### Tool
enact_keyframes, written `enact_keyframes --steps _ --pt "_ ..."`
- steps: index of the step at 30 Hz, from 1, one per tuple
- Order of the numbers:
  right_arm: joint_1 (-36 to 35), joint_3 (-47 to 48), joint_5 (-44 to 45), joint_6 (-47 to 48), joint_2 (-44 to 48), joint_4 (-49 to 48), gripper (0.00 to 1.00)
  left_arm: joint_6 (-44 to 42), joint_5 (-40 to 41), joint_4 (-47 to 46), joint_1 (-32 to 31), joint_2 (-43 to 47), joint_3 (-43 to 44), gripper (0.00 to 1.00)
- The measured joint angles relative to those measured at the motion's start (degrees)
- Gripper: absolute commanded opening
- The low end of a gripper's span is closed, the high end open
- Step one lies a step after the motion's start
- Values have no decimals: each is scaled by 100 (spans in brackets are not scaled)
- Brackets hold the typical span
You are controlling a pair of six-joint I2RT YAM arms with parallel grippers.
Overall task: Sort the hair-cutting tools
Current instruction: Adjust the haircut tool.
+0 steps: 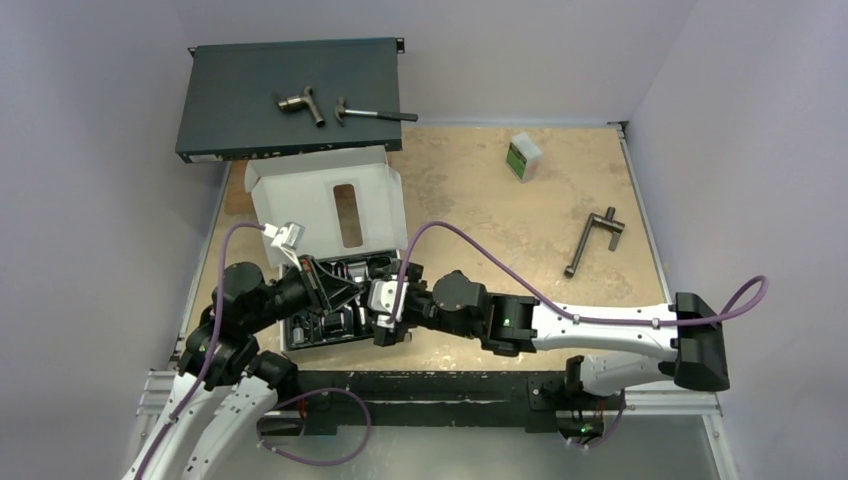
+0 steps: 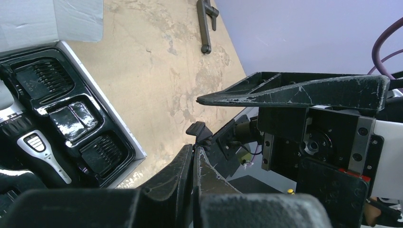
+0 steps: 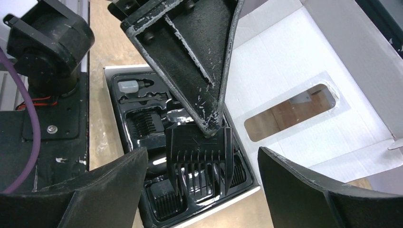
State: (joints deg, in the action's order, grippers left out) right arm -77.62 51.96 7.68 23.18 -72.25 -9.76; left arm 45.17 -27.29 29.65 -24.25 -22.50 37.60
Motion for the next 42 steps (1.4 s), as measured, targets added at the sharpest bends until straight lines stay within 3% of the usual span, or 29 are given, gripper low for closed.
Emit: enact_keyframes --steps 13,17,20,27,28,30,34,36,42 --pt "26 232 -83 26 -273 186 66 0 0 -2 -2 13 -2 0" --pt "31 240 -118 28 -280 291 49 0 -4 7 -2 15 -2 0" --pt "63 240 -118 48 -280 295 17 0 -7 15 0 15 -2 0" --pt "81 243 -103 22 -269 306 12 2 -7 2 9 11 -2 0" --pt "81 243 -105 22 -269 306 12 2 -7 2 9 11 -2 5" --pt "79 243 -103 26 -269 306 10 2 -7 2 9 7 -2 37" --pt "87 243 -105 105 -269 372 2 -83 203 162 9 11 24 82" --pt "142 240 -116 221 -271 470 0 -118 566 448 11 83 107 88" --pt "776 214 -417 599 -374 634 0 -127 2006 1325 13 627 669 89"
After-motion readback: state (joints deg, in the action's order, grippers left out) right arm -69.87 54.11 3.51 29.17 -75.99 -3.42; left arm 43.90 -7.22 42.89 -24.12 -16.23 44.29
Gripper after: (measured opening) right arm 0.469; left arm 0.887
